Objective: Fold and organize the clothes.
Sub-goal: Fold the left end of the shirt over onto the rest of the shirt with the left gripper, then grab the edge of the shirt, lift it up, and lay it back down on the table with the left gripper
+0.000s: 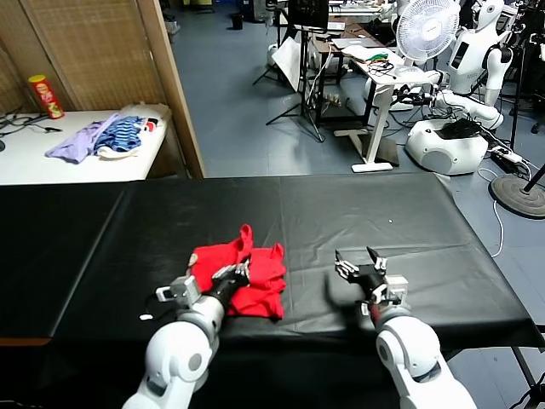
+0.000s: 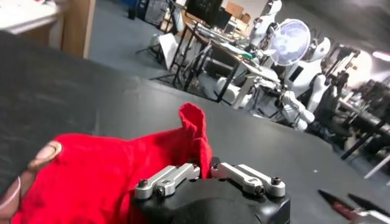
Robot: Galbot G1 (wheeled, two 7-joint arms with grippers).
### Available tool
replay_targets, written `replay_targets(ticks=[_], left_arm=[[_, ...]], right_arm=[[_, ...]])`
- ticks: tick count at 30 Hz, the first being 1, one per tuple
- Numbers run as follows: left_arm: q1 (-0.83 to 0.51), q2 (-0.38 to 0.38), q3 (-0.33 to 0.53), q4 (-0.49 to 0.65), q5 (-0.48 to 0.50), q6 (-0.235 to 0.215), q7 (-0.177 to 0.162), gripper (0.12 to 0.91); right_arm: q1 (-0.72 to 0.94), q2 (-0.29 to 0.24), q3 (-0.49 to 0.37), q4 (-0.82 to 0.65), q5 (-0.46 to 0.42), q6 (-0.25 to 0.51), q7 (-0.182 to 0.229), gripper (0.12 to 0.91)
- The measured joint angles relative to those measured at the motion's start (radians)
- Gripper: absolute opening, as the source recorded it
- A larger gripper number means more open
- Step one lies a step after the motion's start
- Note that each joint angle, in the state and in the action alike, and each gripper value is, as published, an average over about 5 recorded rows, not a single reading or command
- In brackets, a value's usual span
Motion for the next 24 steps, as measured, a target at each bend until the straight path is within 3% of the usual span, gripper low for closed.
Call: replay_targets(ticks=[2,4,10,13,15,19,24], left_arm=[[0.006,-0.011,0.006,0.004,0.015,-0.001,-0.003,0.189],[0.011,-0.023,0.011,0.008,0.021,-0.001,-0.009,0.262],[0.017,-0.099,0.019,0.016,-0.036,0.003,-0.051,0.595],[0.019,-0.144,0.027,0.02,-0.016,-0.014,-0.036,0.735],[0.022,-0.159,0.026,0.015,0.028,-0.036,-0.005,0.781],[0.034,-0.149,0.001,-0.008,0.161,-0.101,0.073,0.797],[0.045,-0.072,-0.062,-0.026,0.283,-0.16,0.103,0.798]], right_arm=[[0.003,-0.004,-0.004,-0.006,-0.001,0.001,-0.004,0.798],[0.007,-0.008,-0.009,-0.013,-0.002,0.004,-0.008,0.798],[0.021,-0.019,-0.032,-0.034,-0.006,0.017,-0.035,0.798],[0.025,-0.029,-0.049,-0.029,0.001,0.022,-0.076,0.798],[0.028,-0.039,-0.063,-0.02,0.016,0.028,-0.11,0.798],[0.039,-0.069,-0.104,0.007,0.048,0.051,-0.186,0.798],[0.059,-0.112,-0.176,0.046,0.041,0.07,-0.255,0.798]])
